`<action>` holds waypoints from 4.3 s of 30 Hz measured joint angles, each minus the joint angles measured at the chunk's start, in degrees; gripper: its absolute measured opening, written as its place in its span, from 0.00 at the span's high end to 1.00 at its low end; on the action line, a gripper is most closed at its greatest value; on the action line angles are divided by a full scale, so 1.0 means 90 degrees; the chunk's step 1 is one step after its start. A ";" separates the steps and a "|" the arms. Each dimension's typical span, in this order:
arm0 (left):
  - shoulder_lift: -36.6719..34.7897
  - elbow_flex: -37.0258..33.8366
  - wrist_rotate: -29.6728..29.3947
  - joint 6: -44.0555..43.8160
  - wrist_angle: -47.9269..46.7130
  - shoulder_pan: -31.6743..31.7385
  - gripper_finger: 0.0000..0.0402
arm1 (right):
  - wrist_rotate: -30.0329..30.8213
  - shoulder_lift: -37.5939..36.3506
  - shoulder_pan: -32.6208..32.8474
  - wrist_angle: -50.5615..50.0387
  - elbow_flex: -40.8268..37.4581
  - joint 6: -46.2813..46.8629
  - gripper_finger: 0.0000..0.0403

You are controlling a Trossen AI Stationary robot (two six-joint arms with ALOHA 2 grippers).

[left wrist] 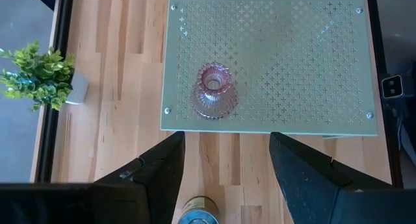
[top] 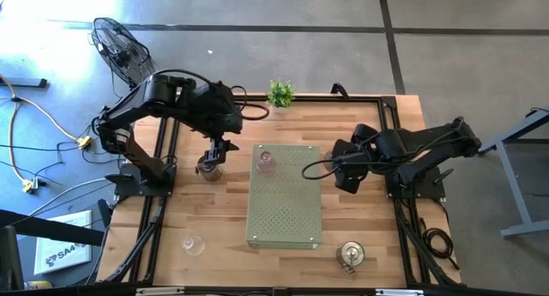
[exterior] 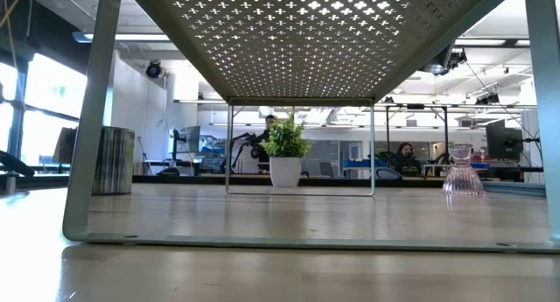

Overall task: Pick & Place candle stick holders
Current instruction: Put the top right silver scented candle on the shelf

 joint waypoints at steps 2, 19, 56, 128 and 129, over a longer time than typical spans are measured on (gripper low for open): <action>0.0002 0.0000 -0.0001 0.0093 0.0000 0.0000 0.45 | -0.0040 0.0214 0.0000 -0.0011 0.0218 -0.0159 0.12; -0.0251 -0.0102 0.0000 0.0245 0.0009 0.0000 0.45 | -0.0095 0.1921 -0.0223 -0.0058 0.2769 -0.1717 0.12; -0.2128 -0.3575 0.0014 -0.0265 0.0066 0.0002 0.45 | -0.0997 0.2605 -0.0722 0.0139 0.2541 -0.1763 0.11; -0.2123 -0.3575 0.0001 -0.0267 0.0058 0.0002 0.45 | -0.1226 0.2595 -0.0903 0.0794 0.2519 -0.2382 0.11; -0.2123 -0.3575 -0.0001 -0.0267 0.0058 0.0002 0.45 | -0.1227 0.2595 -0.0903 0.0795 0.2519 -0.2382 0.11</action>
